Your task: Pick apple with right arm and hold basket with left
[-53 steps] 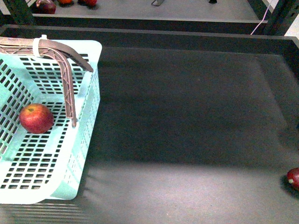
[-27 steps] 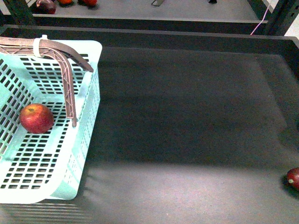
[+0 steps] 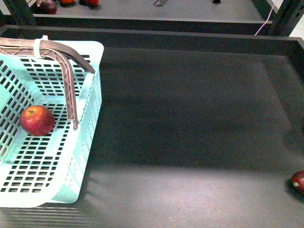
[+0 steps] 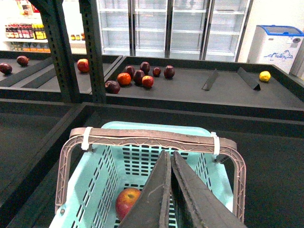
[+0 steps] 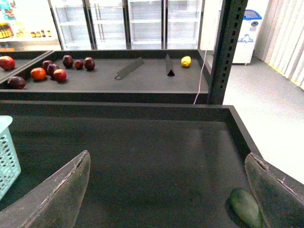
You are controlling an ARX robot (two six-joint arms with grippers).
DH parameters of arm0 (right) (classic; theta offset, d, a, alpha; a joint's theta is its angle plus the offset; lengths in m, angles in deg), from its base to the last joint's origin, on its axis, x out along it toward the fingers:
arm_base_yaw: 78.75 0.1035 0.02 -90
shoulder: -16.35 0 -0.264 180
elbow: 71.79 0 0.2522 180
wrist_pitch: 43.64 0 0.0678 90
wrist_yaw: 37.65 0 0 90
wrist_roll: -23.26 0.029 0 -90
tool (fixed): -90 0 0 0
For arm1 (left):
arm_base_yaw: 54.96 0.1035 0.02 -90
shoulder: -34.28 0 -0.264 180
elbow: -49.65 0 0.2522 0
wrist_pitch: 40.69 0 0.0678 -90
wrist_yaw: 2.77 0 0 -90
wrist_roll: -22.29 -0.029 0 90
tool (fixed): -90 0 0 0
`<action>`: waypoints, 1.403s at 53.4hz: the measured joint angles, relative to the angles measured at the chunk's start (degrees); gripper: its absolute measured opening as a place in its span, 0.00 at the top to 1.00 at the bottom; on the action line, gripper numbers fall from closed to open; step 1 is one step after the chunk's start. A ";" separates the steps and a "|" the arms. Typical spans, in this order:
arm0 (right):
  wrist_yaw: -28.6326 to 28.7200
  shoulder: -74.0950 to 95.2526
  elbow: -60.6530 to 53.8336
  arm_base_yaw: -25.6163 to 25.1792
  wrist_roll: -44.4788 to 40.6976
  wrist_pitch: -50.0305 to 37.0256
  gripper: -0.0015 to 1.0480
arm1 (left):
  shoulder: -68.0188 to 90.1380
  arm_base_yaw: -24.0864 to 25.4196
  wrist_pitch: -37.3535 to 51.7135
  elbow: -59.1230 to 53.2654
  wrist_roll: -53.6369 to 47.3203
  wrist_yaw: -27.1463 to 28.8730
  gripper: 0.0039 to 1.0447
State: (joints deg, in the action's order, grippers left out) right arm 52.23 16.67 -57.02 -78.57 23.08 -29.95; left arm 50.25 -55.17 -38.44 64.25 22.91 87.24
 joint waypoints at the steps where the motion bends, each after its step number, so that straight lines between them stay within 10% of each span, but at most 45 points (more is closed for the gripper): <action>1: 0.00 0.00 0.00 0.00 0.00 0.00 0.08 | -0.37 0.00 -0.39 0.00 -0.02 0.00 0.97; 26: -0.02 0.00 0.00 0.00 0.00 0.00 0.08 | -14.21 0.00 -15.39 0.00 0.00 0.00 0.97; 75: -0.02 0.00 0.00 0.00 0.00 0.00 0.08 | -15.61 0.00 -15.93 0.00 0.02 0.00 0.95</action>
State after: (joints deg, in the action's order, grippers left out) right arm 52.21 16.67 -57.02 -78.57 23.08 -29.95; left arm 34.64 -55.17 -54.37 64.25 22.94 87.24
